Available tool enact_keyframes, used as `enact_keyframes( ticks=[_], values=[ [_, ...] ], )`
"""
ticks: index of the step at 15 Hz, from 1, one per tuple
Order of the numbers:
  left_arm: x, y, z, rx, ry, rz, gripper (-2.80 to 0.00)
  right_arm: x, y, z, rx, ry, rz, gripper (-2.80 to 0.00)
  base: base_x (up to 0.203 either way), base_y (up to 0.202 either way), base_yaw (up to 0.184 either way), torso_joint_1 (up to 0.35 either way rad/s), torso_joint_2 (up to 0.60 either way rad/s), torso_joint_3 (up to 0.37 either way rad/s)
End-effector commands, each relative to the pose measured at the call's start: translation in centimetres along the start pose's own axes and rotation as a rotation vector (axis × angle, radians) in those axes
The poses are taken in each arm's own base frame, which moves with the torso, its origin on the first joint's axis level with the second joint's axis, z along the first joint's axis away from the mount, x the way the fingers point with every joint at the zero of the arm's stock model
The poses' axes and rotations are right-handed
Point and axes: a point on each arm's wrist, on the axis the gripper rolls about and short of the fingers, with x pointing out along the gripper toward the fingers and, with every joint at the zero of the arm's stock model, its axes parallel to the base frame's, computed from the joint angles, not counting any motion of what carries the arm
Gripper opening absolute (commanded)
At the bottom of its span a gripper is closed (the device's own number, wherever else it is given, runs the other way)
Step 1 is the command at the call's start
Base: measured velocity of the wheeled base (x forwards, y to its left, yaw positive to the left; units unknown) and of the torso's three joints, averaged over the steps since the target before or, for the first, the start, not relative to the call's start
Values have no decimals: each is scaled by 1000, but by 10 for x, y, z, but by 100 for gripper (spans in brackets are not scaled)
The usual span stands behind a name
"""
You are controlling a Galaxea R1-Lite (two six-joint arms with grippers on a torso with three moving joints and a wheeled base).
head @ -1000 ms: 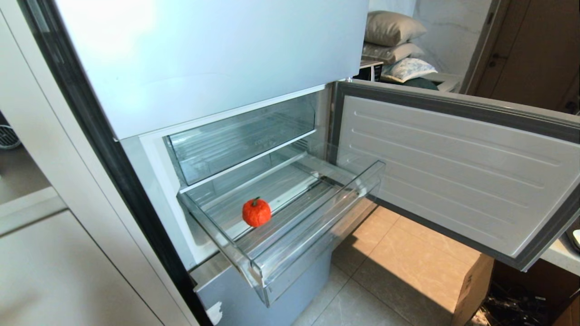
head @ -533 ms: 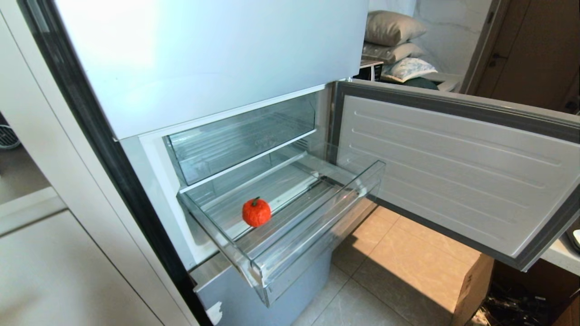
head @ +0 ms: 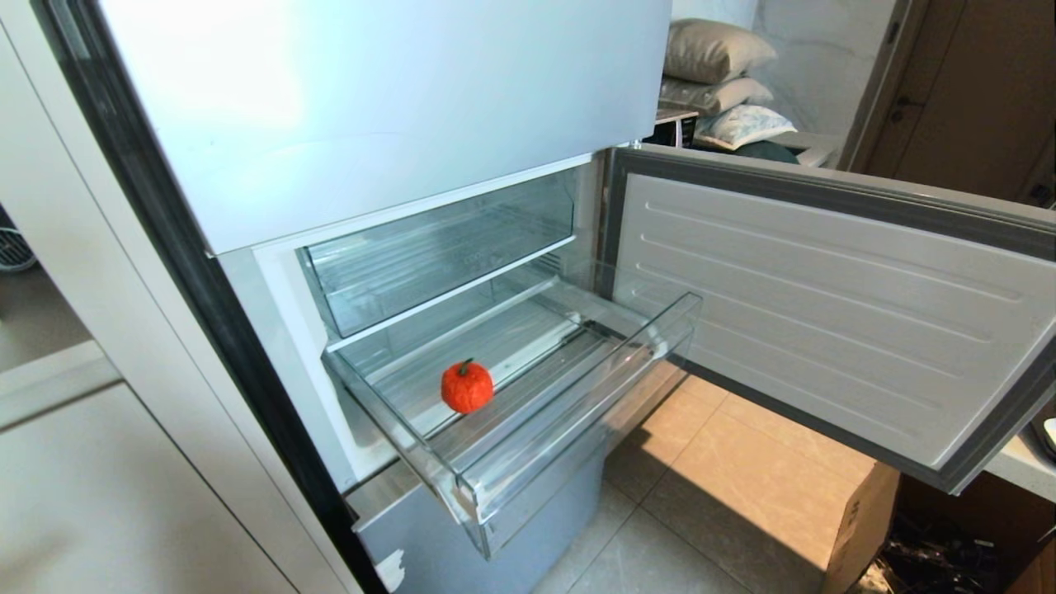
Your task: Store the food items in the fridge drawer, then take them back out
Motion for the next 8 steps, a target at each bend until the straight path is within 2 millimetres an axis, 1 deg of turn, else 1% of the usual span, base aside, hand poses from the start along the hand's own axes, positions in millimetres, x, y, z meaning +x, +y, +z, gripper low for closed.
enact_keyframes(
  ticks=[1,5,8],
  values=[
    [0,0,0,0,0,1,-280,17,-2,-8,7,2,0,0,0,0,0,0,0,0],
    [0,0,0,0,-1,1,-280,34,-2,-10,17,-15,7,0,0,0,0,0,0,0],
    [0,0,0,0,0,1,-280,42,-1,-10,46,-27,12,0,0,0,0,0,0,0]
  ],
)
